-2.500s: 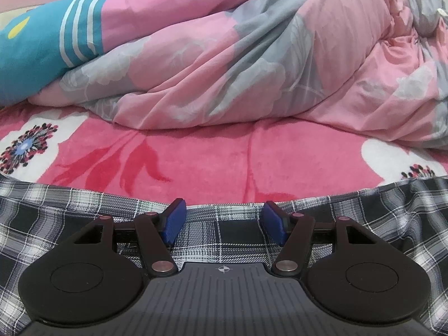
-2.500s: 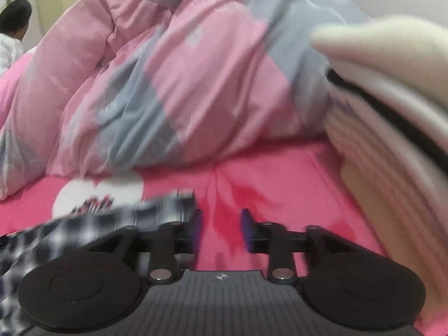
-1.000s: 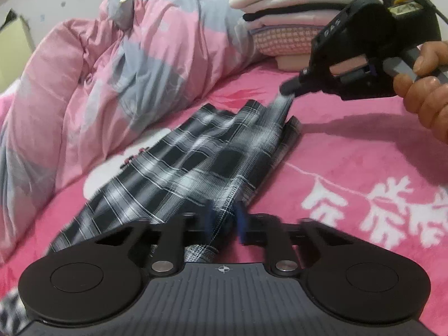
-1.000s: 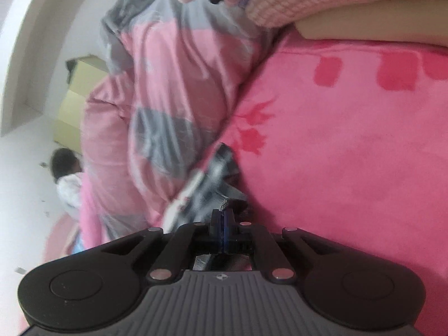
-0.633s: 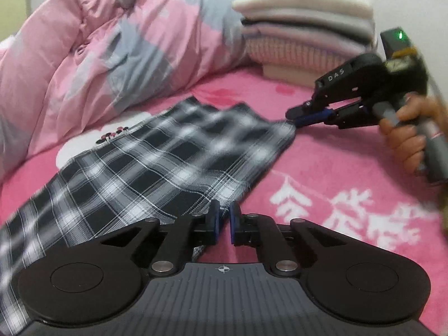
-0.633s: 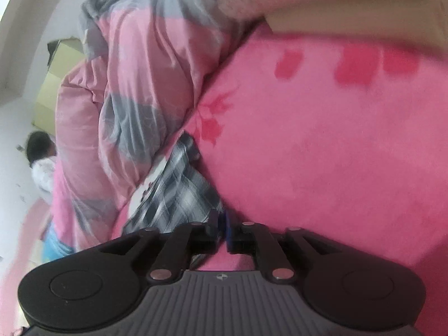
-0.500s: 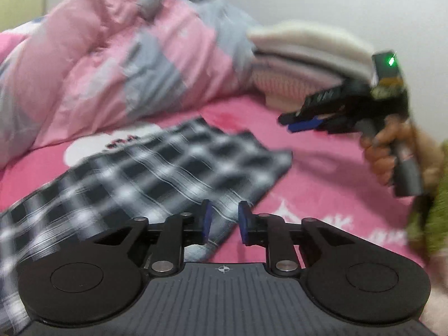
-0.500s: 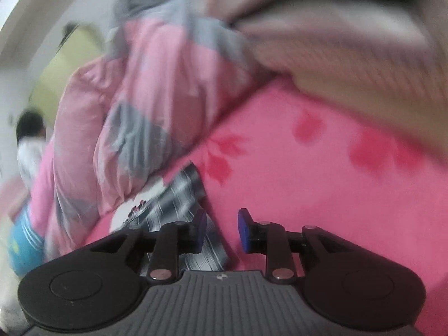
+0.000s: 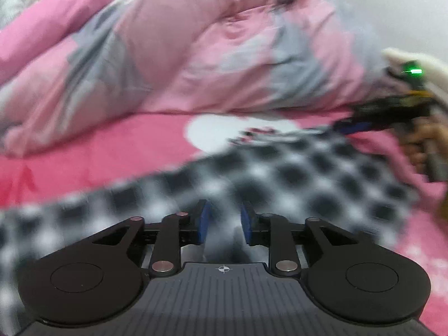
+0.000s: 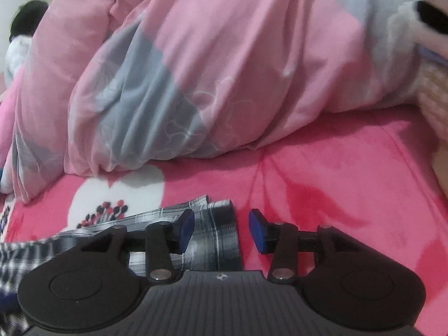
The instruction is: Fold clothes
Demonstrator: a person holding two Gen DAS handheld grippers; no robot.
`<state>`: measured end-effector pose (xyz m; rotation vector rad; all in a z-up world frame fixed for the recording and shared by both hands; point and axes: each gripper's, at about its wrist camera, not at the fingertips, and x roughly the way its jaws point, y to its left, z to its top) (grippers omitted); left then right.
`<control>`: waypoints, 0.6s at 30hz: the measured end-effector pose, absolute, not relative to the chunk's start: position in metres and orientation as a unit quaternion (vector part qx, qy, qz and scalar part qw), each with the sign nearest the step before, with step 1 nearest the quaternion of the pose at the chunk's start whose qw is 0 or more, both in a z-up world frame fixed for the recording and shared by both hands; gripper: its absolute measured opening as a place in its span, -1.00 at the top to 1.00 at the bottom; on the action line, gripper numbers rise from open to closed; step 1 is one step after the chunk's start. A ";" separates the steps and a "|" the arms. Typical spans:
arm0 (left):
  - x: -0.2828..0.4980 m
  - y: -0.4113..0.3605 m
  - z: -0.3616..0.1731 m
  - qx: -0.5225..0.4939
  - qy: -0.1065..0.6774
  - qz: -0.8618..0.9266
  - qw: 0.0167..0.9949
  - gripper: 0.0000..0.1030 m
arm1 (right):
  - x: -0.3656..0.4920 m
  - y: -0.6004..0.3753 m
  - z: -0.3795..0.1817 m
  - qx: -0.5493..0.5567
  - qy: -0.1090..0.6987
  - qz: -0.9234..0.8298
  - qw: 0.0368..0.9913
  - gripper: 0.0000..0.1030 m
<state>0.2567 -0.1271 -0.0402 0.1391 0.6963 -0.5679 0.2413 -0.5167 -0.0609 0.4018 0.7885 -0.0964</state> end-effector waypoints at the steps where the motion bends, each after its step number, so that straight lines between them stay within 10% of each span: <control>1: 0.268 -0.128 -0.044 0.074 0.337 -0.264 0.901 0.47 | 0.243 -0.517 -0.063 0.188 0.382 -0.040 0.904 0.16; 5: 0.297 -0.138 -0.059 0.097 0.335 -0.255 0.902 0.46 | 0.238 -0.513 -0.064 0.162 0.367 -0.023 0.916 0.86; 18: 0.314 -0.163 -0.077 0.152 0.291 -0.193 0.925 0.46 | 0.255 -0.507 -0.076 0.136 0.318 -0.053 0.937 0.88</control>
